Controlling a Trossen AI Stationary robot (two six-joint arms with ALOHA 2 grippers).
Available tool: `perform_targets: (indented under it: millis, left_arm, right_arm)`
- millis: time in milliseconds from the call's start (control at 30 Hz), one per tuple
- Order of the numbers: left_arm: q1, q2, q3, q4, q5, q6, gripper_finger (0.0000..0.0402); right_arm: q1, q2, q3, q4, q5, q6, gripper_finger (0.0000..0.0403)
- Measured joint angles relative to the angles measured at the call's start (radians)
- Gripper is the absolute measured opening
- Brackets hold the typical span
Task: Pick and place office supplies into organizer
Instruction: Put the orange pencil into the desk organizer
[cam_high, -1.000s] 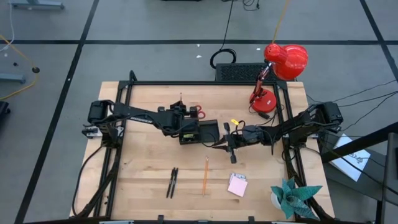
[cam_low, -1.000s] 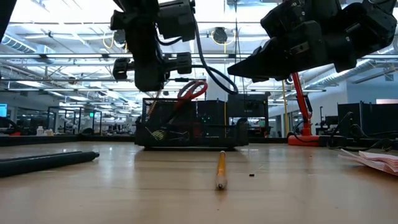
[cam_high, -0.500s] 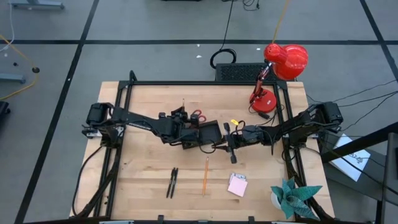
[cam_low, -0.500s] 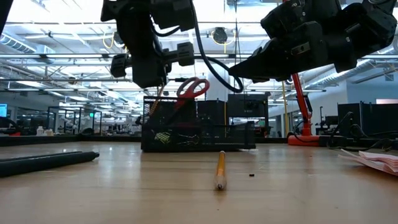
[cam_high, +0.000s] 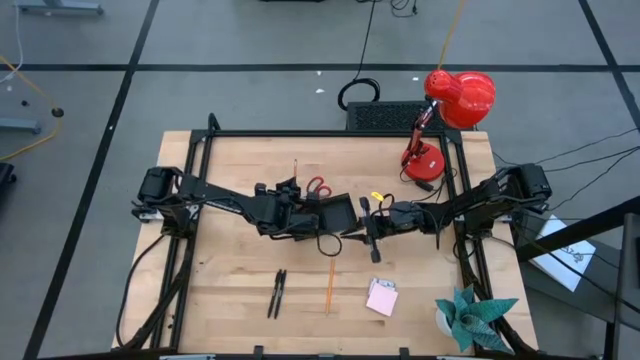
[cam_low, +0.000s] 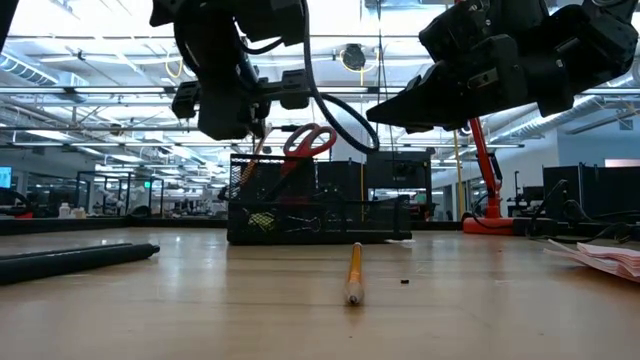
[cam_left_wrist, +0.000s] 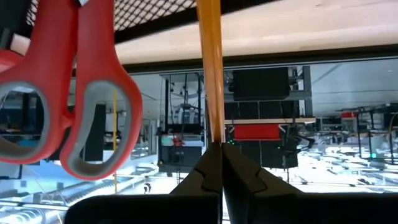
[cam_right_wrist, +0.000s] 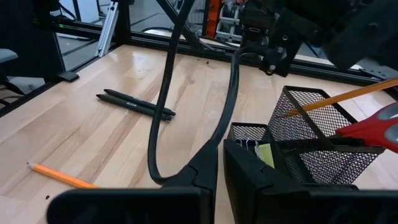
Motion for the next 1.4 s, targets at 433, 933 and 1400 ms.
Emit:
perform_targets:
  millis: [433, 933, 1400]
  left_arm:
    - [-0.047, 0.000, 0.000, 0.002, 0.001, -0.005, 0.0001]
    - [-0.090, -0.005, 0.000, 0.062, -0.012, -0.036, 0.0000]
    - [-0.136, -0.081, 0.001, 0.100, -0.024, -0.090, 0.0000]
  right_arm:
    - [-0.002, 0.000, 0.000, 0.001, 0.024, -0.008, 0.0020]
    - [-0.017, 0.000, 0.000, 0.122, 0.213, -0.003, 0.0036]
    - [-0.175, -0.196, 0.002, 0.029, 0.076, 0.120, 0.0225]
